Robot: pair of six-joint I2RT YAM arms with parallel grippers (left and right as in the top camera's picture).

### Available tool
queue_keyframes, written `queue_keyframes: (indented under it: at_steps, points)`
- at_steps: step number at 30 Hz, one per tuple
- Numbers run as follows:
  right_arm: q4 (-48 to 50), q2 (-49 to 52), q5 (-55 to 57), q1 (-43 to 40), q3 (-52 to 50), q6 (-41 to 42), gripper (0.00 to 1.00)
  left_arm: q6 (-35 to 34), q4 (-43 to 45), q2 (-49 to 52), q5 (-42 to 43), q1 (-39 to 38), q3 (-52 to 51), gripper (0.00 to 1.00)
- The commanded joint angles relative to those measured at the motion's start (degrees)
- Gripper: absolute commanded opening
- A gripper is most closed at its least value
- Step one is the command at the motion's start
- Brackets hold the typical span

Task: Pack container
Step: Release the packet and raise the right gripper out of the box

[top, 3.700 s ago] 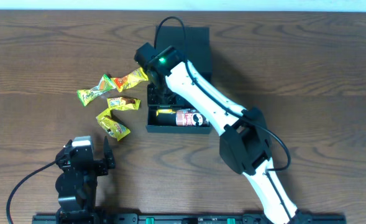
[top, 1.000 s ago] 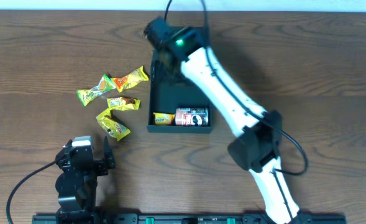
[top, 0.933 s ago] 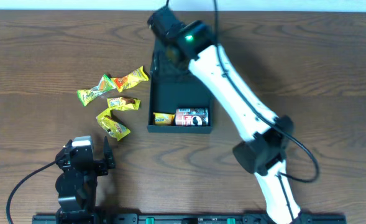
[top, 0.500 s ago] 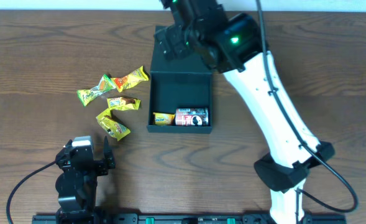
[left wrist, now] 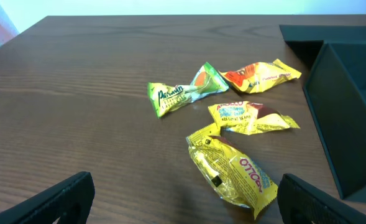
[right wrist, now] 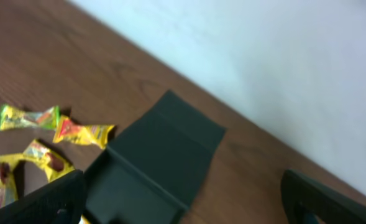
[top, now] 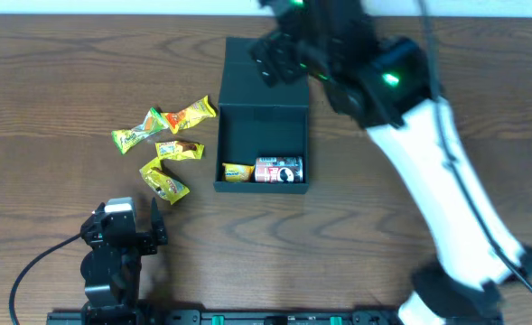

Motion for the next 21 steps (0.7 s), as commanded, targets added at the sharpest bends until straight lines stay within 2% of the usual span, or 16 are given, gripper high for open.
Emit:
queue_keyframes:
  at_steps: [1, 6, 9, 12, 16, 21]
  points:
    - [2.80, -8.46, 0.13, -1.60, -10.88, -0.76, 0.99, -0.85, -0.26, -0.33, 0.00, 0.37, -1.14, 0.95]
    - [5.09, -13.73, 0.24, -4.26, -27.67, -0.68, 0.99, -0.85, -0.26, -0.33, 0.00, 0.37, -1.14, 0.95]
    - [6.56, -13.64, -1.31, -5.51, -35.69, 4.63, 0.99, -0.85, -0.26, -0.33, 0.00, 0.37, -1.14, 0.95]
    - [8.96, -13.62, -5.88, -5.51, -41.92, 5.73, 0.99, -0.85, -0.26, -0.33, 0.00, 0.37, -1.14, 0.95]
    - [9.90, -13.57, -10.91, -5.40, -46.53, 6.23, 0.99, -0.85, -0.26, -0.33, 0.00, 0.37, -1.14, 0.95]
    - [10.69, -13.57, -10.86, -5.40, -48.00, 7.43, 0.99, -0.85, -0.26, -0.33, 0.00, 0.37, -1.14, 0.95]
